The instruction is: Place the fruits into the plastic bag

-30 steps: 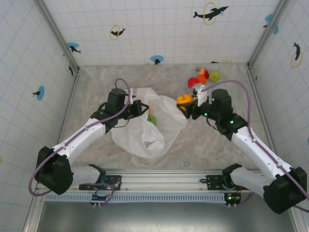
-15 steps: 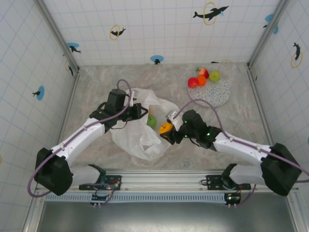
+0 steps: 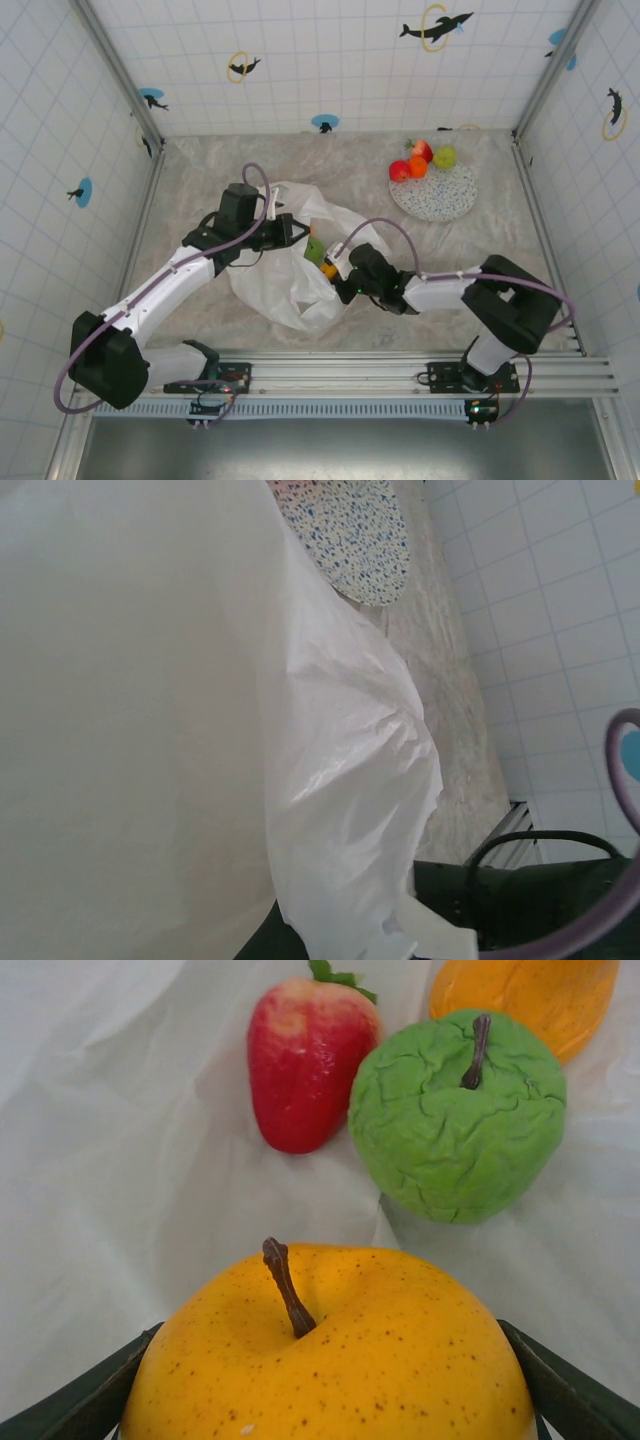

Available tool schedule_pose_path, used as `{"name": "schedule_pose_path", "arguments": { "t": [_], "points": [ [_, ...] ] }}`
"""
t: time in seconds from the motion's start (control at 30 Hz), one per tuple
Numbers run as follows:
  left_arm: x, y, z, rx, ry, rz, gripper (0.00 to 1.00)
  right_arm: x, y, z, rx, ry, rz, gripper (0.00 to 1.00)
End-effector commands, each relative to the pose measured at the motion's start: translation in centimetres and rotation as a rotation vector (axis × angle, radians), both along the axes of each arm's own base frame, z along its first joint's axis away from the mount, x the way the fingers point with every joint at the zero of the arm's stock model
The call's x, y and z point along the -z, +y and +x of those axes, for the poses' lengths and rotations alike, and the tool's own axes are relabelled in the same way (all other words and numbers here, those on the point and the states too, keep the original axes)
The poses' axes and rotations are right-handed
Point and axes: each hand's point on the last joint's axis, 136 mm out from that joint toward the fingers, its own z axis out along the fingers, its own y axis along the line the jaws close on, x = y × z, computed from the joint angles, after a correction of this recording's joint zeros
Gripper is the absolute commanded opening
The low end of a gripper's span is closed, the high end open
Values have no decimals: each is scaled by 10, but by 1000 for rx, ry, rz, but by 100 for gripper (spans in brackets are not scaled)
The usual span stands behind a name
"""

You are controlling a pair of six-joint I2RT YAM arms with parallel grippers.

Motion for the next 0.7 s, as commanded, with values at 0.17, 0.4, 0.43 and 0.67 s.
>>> {"name": "schedule_pose_path", "arguments": {
  "t": [0.17,0.4,0.43,0.67],
  "points": [
    [-18,-6,1,22,-26,-62,0,-35,33,48,151,-118,186,62],
    [-18,-7,2,29,-27,-63,0,-36,51,74,237,-137,256,62],
    [-19,-7,3,29,-28,-62,0,-38,53,77,249,-142,271,62],
    [-19,-3,8,8,-55,-22,0,-29,57,80,266,-112,286,67]
  ]
}}
